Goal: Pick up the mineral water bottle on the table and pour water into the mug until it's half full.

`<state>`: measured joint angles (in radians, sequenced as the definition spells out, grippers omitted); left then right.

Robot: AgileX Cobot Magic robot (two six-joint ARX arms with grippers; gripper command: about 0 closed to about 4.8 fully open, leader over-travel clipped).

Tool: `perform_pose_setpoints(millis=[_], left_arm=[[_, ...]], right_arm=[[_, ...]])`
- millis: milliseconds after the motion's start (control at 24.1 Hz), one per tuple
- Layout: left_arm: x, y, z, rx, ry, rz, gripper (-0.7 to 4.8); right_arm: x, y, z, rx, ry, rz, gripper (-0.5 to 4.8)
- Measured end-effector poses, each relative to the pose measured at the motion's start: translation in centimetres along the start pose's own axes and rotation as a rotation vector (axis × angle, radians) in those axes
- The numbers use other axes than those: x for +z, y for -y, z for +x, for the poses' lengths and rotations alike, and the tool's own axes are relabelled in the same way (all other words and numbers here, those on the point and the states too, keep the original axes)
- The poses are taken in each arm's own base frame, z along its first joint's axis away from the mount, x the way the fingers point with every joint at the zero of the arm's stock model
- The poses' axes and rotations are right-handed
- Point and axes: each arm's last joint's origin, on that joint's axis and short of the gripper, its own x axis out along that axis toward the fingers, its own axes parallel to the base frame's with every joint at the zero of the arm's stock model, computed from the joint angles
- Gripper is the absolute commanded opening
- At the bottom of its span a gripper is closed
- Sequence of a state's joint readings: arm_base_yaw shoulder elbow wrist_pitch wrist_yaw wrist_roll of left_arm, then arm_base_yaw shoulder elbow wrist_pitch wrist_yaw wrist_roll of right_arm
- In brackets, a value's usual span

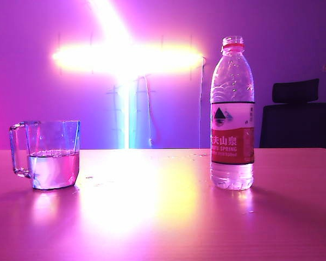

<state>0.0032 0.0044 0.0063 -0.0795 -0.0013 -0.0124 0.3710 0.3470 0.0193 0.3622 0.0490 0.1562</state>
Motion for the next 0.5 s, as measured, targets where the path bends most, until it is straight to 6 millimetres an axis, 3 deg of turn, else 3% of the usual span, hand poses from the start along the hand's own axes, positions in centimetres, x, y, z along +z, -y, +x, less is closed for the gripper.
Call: perform_pose_setpoints(millis=[249,498], left_arm=[[0.0,0.0,0.0,0.0,0.0,0.0,-0.02],[0.0,0.0,0.0,0.001,0.0,0.0,-0.02]], right_arm=[[-0.12,0.02,-0.05,-0.002,-0.013,-0.004,-0.05],[0.37,0.51,-0.98,-0.095,0.04,-0.154,-0.06]])
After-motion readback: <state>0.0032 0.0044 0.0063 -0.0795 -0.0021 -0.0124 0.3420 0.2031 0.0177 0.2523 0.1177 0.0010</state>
